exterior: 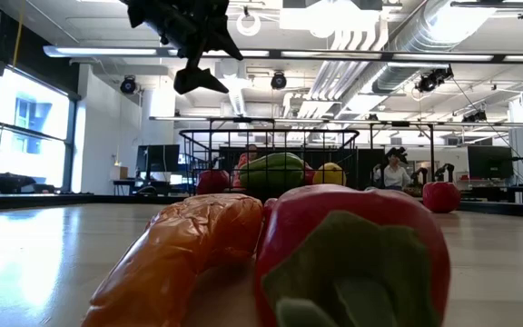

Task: Build produce basket
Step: Put the eggplant into the wire basket

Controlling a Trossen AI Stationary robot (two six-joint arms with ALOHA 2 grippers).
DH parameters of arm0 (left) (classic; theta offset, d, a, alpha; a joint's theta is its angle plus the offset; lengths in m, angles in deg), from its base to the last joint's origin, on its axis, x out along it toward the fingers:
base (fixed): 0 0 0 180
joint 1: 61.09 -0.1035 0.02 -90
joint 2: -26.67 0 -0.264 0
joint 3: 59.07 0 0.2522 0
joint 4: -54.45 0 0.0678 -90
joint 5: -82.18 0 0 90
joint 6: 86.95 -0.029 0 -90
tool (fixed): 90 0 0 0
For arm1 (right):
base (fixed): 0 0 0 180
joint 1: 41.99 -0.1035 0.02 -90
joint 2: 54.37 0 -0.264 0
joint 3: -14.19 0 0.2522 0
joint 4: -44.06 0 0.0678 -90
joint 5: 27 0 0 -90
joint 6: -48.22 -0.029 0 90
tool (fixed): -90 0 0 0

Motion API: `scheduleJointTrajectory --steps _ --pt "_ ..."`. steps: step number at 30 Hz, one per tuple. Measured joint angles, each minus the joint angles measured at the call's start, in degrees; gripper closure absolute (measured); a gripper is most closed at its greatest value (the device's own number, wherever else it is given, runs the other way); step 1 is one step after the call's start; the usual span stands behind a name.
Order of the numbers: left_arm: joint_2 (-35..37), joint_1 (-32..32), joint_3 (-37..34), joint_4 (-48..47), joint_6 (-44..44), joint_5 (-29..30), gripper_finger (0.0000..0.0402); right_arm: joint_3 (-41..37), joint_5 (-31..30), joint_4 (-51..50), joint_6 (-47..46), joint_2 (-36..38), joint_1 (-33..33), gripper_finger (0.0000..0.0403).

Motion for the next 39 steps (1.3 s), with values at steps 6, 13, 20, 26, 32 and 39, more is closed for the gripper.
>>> scheduleJointTrajectory --steps 6,13,20,26,32,39 --pt "0.0 0.0 0.0 0.0 0.0 0.0 0.0073 0.0 -1.0 0.3 0.6 -5.1 0.1 0.015" --pt "0.0 0.0 0.0 0.0 0.0 0.0 0.0073 0.0 -0.8 -0.4 -3.3 -10.3 0.8 0.015" --pt "0.0 0.0 0.0 -0.2 0.0 0.0 0.0073 0.0 -0.3 1.4 -3.0 -13.8 3.0 0.015" --pt "0.0 0.0 0.0 -0.2 0.0 0.0 0.0073 0.0 3.6 1.9 -2.4 -16.4 5.1 0.0151" --pt "0.0 0.0 0.0 -0.2 0.0 0.0 0.0073 0.0 4.8 4.3 -1.8 -17.3 7.3 0.0189" --pt "0.0 -0.1 0.0 -1.7 -1.9 0.0 0.0073 0.0 5.0 5.2 -1.4 -17.3 10.6 0.0291"
